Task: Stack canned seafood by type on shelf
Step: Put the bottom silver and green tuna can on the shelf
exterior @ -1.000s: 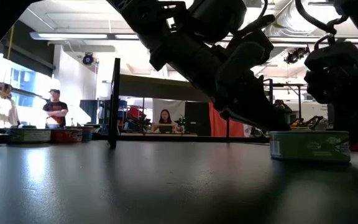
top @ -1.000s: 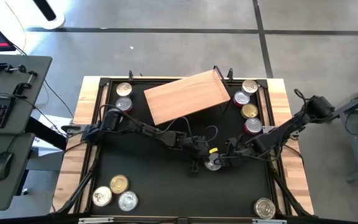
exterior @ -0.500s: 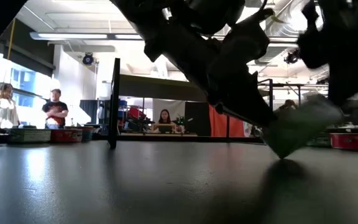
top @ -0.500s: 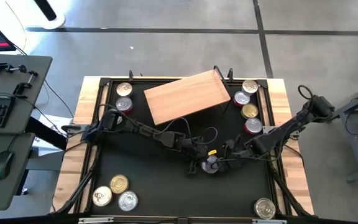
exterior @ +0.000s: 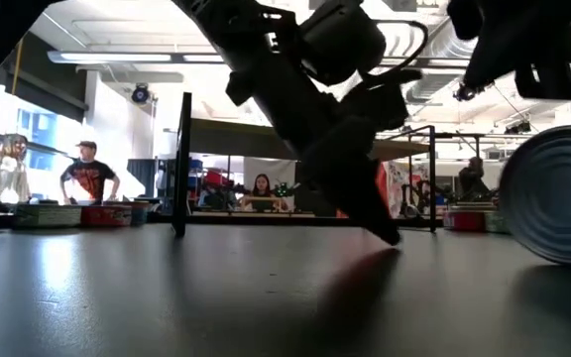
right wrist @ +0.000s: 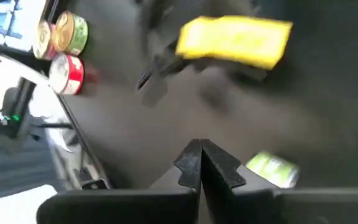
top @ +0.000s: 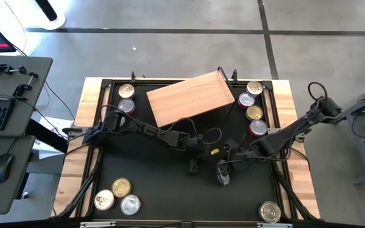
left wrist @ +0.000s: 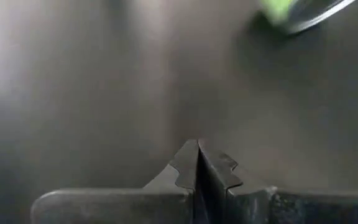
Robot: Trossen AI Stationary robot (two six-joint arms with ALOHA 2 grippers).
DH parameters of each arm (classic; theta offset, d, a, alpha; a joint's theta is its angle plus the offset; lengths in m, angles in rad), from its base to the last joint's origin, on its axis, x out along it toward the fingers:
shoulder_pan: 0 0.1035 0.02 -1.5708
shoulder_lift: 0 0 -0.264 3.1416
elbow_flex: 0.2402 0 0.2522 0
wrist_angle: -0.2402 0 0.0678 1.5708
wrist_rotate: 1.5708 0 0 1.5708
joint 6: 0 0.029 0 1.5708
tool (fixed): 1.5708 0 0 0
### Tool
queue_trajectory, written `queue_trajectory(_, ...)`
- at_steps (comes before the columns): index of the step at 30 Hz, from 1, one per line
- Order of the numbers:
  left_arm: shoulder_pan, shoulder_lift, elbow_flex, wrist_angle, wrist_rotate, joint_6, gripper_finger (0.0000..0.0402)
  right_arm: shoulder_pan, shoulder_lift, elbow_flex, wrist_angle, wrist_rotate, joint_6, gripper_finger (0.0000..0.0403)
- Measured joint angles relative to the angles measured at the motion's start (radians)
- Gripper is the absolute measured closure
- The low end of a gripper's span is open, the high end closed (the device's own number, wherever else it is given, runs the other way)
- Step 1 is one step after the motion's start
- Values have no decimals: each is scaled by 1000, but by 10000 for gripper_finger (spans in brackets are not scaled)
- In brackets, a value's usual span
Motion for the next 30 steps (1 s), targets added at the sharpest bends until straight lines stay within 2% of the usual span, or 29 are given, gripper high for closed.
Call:
queue_trajectory(3,29,-56,0,-109,12,25,402,18,2,82,-129,-1,-37,403)
queue_trajectory(6,57,-110,-9,-202,80,48,402,65,6,151,-199,-11,-36,403)
queue_trajectory(9,65,-166,-80,-217,136,48,402,129,10,209,-224,-26,-20,403)
queue_trajectory(14,51,-266,-245,-113,156,1,402,252,34,259,-251,-25,147,390)
queue_trajectory(19,31,-331,-426,41,165,-110,402,328,153,297,-245,-133,249,323)
queue_trajectory(23,15,-348,-513,87,166,-189,402,336,271,371,-268,-282,207,254)
queue_trajectory(25,6,-347,-532,90,164,-214,402,324,330,423,-321,-338,182,226)
queue_trajectory(30,-10,-350,-546,96,173,-241,402,271,438,562,-555,-369,183,187)
